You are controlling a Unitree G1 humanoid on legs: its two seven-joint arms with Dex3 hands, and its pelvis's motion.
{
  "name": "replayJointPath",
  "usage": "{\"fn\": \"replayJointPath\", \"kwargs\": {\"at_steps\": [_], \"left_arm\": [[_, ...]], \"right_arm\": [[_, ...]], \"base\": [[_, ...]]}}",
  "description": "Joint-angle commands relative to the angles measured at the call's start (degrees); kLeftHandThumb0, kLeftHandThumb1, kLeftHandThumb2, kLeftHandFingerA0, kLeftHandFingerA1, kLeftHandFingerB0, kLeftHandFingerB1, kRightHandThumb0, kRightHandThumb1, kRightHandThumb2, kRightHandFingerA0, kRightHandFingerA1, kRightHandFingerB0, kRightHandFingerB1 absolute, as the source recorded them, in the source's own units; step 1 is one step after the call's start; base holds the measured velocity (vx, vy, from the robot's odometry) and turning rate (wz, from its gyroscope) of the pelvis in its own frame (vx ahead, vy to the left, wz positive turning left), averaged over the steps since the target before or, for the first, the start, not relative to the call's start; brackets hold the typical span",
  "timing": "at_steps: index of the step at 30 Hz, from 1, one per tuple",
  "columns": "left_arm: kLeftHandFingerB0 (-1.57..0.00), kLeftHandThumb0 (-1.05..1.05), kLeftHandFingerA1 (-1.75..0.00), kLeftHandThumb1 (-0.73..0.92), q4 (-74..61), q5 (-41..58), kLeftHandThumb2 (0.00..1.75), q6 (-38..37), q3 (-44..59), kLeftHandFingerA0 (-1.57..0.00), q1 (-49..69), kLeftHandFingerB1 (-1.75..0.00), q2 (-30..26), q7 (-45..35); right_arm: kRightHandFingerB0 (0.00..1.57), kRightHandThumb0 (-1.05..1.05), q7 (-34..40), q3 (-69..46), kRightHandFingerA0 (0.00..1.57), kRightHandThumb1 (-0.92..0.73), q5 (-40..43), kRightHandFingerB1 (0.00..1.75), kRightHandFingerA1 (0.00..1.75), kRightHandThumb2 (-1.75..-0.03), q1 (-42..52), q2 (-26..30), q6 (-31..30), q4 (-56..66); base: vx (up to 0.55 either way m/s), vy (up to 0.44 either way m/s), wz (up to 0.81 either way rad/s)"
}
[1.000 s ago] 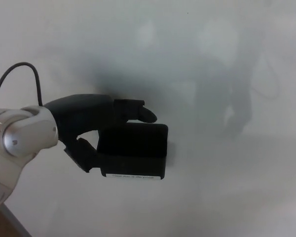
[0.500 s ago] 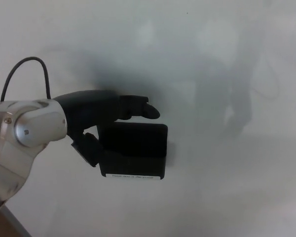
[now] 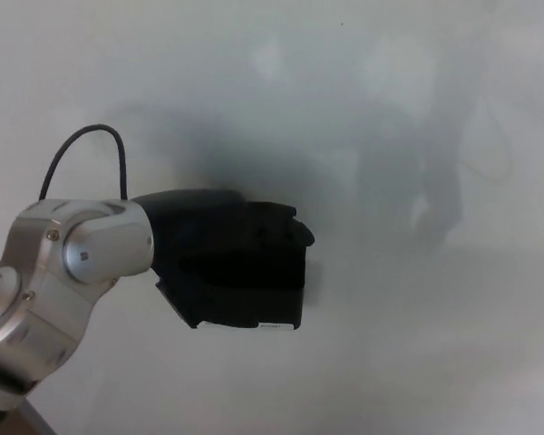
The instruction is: A magnetic marker holder is on the left hand side of the white board, the robot put the index and middle finger into the opening of the container and pull off the magnetic holder and hand it to a human on the left hand side.
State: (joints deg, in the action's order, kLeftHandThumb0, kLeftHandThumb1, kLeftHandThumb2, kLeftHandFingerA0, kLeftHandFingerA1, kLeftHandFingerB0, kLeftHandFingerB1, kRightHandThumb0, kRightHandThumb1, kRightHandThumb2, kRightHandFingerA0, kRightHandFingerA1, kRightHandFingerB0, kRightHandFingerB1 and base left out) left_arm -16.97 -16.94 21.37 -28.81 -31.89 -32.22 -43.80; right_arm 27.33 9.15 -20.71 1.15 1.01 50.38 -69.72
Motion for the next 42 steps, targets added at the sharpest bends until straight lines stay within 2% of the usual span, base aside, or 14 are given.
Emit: {"fn": "replayJointPath", "kwargs": {"at_steps": [1,5,8,11,13,18,19,21,27,28,32,36,37,42], "left_arm": [[-0.11,-0.53,-0.47,0.55,-1.8,-0.8,0.77,1.6,0.1,-0.31,1.6,-0.36,-1.1,-2.5],[-0.1,-0.51,-0.45,0.55,-3.1,0.4,0.77,2.6,1.2,-0.26,2.2,-0.36,-2.4,-4.7],[-0.16,-0.46,-0.45,0.69,-4.3,1.4,0.63,4.1,2.1,-0.53,3.0,-0.28,-3.6,-6.2],[-0.16,-0.46,-0.44,0.69,-4.6,1.4,0.63,4.5,2.5,-0.53,3.5,-0.27,-3.8,-6.6],[-0.1,-0.51,-0.48,0.56,-4.6,1.2,0.77,5.1,2.6,-0.37,3.8,-0.36,-4.0,-6.8],[-0.01,-0.34,-0.66,0.5,-3.2,-0.5,0.95,3.3,2.4,-0.54,4.5,-0.43,-4.6,-6.0],[-0.18,-0.45,-0.44,0.69,-2.7,-0.6,0.62,2.5,2.5,-0.56,4.7,-0.28,-4.5,-5.5],[-0.11,-0.55,-0.47,0.57,-1.1,-2.0,0.78,0.9,2.2,-0.34,4.6,-0.36,-4.3,-4.1],[-0.15,-0.48,-0.42,0.7,2.8,-5.0,0.62,-0.1,1.0,-0.56,3.3,-0.27,-3.3,-2.1],[-0.09,-0.56,-0.45,0.57,3.8,-5.2,0.78,-0.7,0.9,-0.29,3.1,-0.36,-2.9,-1.6],[-0.09,-0.54,-0.42,0.57,5.7,-5.7,0.77,-1.4,0.7,-0.23,2.4,-0.35,-1.5,-0.4],[-0.17,-0.45,-0.44,0.68,6.6,-7.3,0.62,-2.8,0.0,-0.57,2.4,-0.28,0.0,1.5],[-0.1,-0.52,-0.44,0.56,6.9,-7.7,0.76,-3.1,-0.3,-0.29,2.3,-0.35,0.3,1.7],[-0.13,-0.51,-0.42,0.55,7.7,-8.9,0.74,-4.7,-0.4,-0.25,2.2,-0.36,2.0,3.3]], "right_arm": [[0.44,-0.45,1.5,0.4,0.86,-0.62,-0.8,0.51,0.68,-0.59,-0.4,1.3,0.8,0.2],[0.43,-0.47,0.8,0.3,0.85,-0.63,-0.3,0.5,0.66,-0.59,-0.5,1.5,0.6,0.2],[0.44,-0.45,0.9,0.4,0.86,-0.62,-0.4,0.5,0.66,-0.59,-0.8,1.7,0.4,0.0],[0.44,-0.46,0.8,0.3,0.86,-0.62,-0.2,0.49,0.66,-0.59,-0.7,1.6,0.3,-0.1],[0.44,-0.47,0.5,0.3,0.85,-0.63,-0.1,0.49,0.64,-0.59,-0.7,1.6,0.3,-0.2],[0.44,-0.47,1.8,0.9,0.86,-0.62,-1.0,0.5,0.66,-0.59,-0.5,1.7,0.6,-0.1],[0.44,-0.47,1.8,0.9,0.85,-0.63,-1.0,0.51,0.67,-0.59,-0.5,1.8,0.6,-0.1],[0.43,-0.47,1.9,1.0,0.85,-0.63,-1.0,0.5,0.65,-0.59,-0.5,1.8,0.6,-0.2],[0.45,-0.46,2.0,1.1,0.86,-0.62,-0.9,0.51,0.66,-0.59,-0.7,1.7,0.5,-0.1],[0.45,-0.45,1.9,1.1,0.85,-0.62,-0.8,0.51,0.67,-0.59,-0.8,1.7,0.4,-0.1],[0.45,-0.46,2.0,1.2,0.86,-0.62,-0.9,0.5,0.66,-0.59,-1.0,1.7,0.6,-0.2],[0.45,-0.47,1.9,1.1,0.85,-0.62,-0.8,0.5,0.66,-0.59,-0.9,1.7,0.3,-0.1],[0.44,-0.47,1.9,1.1,0.85,-0.63,-0.8,0.5,0.66,-0.59,-1.0,1.7,0.3,-0.1],[0.44,-0.46,1.9,1.2,0.85,-0.62,-0.9,0.5,0.67,-0.59,-1.4,1.5,-0.1,0.0]], "base": [[0.0,0.0,0.0],[0.0,0.0,0.0],[0.0,0.0,0.0],[0.0,0.0,0.0],[0.0,0.0,0.0],[0.0,0.0,0.0],[0.0,0.0,0.0],[0.0,0.0,0.0],[0.0,0.0,0.0],[0.0,0.0,0.0],[0.0,0.0,0.0],[0.0,0.0,0.0],[0.0,0.0,0.0],[0.0,0.0,0.0]]}}
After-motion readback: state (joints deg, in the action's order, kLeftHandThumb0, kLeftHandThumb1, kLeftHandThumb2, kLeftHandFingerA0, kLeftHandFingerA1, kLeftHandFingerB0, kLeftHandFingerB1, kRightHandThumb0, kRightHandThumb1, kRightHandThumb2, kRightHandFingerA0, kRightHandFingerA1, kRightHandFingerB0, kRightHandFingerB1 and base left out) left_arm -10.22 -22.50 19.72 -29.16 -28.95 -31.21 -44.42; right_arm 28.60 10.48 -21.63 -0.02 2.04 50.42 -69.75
